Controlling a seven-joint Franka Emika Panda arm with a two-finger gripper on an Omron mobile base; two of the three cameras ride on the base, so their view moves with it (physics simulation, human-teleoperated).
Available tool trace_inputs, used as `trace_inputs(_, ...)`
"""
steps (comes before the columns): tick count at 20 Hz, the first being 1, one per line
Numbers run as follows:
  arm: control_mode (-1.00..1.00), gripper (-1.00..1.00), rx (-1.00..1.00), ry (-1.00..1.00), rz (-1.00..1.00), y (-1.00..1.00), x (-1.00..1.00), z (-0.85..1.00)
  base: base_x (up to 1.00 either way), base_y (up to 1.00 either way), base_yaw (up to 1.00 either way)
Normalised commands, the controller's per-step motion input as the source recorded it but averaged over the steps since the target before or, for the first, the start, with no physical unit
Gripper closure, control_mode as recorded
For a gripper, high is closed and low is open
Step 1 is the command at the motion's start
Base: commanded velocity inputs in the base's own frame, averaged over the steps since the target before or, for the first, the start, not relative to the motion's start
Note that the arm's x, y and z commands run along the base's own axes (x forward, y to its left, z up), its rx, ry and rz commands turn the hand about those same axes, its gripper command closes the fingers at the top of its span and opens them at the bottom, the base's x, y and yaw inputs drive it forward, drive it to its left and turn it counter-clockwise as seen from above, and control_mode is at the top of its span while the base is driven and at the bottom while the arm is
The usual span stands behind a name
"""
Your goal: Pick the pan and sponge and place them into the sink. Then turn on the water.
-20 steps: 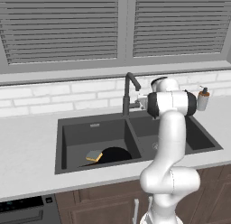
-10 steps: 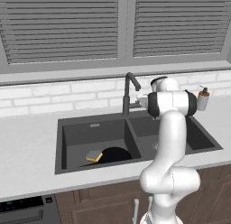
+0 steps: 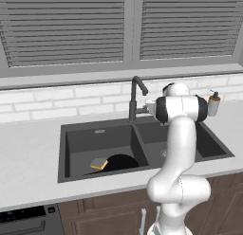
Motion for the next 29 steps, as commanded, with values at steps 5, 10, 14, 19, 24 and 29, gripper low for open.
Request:
trace_inputs(5,-1.0,1.0,0.22,0.1,-0.33,-0.01,0.28,0.0,0.0,0.0,0.0)
trace_inputs(10,-1.0,1.0,0.3,0.16,-0.21,-0.27,0.24,0.0,0.0,0.0,0.0)
trace_inputs(14,-1.0,1.0,0.29,0.23,-0.04,-0.41,0.34,-0.03,0.0,0.0,0.0)
trace_inputs(19,-1.0,1.0,0.1,0.09,0.0,-0.18,0.07,-0.04,0.0,0.0,0.0)
trace_inputs(24,-1.0,1.0,0.0,0.0,0.0,0.0,0.0,0.0,0.0,0.0,0.0)
trace_inputs(29,-1.0,1.0,0.0,0.0,0.0,0.0,0.0,0.0,0.0,0.0,0.0)
